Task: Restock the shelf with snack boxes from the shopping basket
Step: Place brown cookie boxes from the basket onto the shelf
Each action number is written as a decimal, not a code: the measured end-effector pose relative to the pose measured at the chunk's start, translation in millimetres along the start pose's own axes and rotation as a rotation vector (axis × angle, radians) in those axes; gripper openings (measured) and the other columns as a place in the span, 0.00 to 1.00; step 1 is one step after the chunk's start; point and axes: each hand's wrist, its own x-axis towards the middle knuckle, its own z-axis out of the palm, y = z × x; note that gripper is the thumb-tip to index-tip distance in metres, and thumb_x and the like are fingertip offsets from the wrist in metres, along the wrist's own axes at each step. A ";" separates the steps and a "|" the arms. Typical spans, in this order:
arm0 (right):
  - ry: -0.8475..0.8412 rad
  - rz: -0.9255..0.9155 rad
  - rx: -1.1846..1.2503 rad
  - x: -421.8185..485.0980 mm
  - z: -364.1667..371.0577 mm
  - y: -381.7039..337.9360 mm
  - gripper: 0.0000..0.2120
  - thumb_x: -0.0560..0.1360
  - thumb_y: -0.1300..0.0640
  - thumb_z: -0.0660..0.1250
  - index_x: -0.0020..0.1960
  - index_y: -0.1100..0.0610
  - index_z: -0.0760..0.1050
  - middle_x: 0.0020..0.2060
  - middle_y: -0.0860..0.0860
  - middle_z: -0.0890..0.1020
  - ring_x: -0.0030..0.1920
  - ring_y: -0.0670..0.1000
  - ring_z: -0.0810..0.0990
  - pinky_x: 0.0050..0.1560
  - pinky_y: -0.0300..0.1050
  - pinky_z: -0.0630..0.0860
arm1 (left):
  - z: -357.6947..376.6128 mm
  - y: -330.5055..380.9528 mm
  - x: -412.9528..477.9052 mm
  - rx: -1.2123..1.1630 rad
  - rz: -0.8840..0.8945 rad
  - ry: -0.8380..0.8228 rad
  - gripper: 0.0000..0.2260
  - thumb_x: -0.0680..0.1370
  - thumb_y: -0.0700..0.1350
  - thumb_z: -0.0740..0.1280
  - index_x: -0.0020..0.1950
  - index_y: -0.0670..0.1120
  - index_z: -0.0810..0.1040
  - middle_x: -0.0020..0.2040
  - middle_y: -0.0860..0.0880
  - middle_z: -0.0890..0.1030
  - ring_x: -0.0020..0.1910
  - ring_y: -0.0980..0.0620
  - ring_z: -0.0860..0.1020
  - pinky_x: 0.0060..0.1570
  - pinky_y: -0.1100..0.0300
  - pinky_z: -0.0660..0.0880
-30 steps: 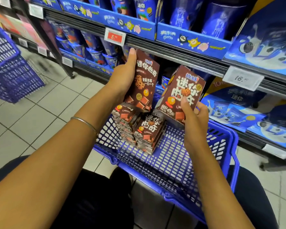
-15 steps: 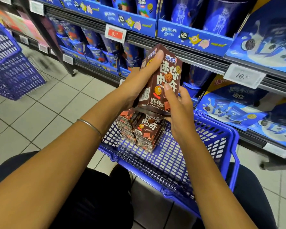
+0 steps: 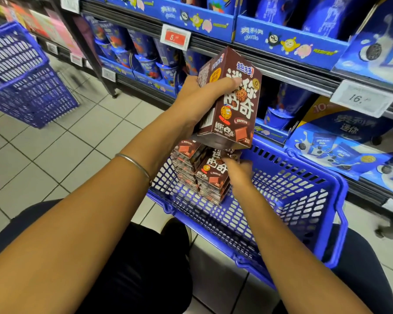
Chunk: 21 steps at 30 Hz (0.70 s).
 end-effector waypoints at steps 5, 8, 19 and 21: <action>0.023 0.017 -0.080 15.1 10.7 20.3 0.35 0.70 0.44 0.78 0.69 0.57 0.69 0.65 0.58 0.76 0.64 0.62 0.77 0.62 0.64 0.77 | -2.7 -0.3 -2.6 -0.010 -0.010 -0.016 0.34 0.75 0.51 0.79 0.75 0.41 0.69 0.58 0.41 0.87 0.47 0.43 0.89 0.42 0.52 0.85; -0.004 0.054 -0.110 17.0 -2.1 40.6 0.19 0.76 0.49 0.73 0.60 0.59 0.74 0.61 0.59 0.80 0.57 0.60 0.80 0.57 0.60 0.80 | -5.6 1.2 -1.3 -0.018 -0.010 -0.020 0.34 0.75 0.51 0.79 0.75 0.41 0.69 0.57 0.42 0.87 0.47 0.43 0.89 0.42 0.53 0.85; -0.097 0.111 -0.205 14.5 7.0 40.1 0.46 0.72 0.41 0.76 0.79 0.55 0.57 0.74 0.59 0.68 0.71 0.64 0.71 0.62 0.64 0.78 | -1.6 1.8 2.0 -0.007 -0.025 -0.049 0.36 0.74 0.54 0.80 0.75 0.43 0.67 0.57 0.42 0.87 0.47 0.42 0.89 0.46 0.47 0.86; -0.111 0.140 -0.127 14.7 0.6 44.8 0.38 0.73 0.45 0.75 0.76 0.54 0.63 0.71 0.57 0.73 0.68 0.62 0.74 0.59 0.63 0.79 | -1.6 2.7 5.3 -0.011 -0.025 -0.037 0.36 0.74 0.54 0.80 0.74 0.44 0.66 0.57 0.42 0.87 0.46 0.43 0.89 0.44 0.48 0.86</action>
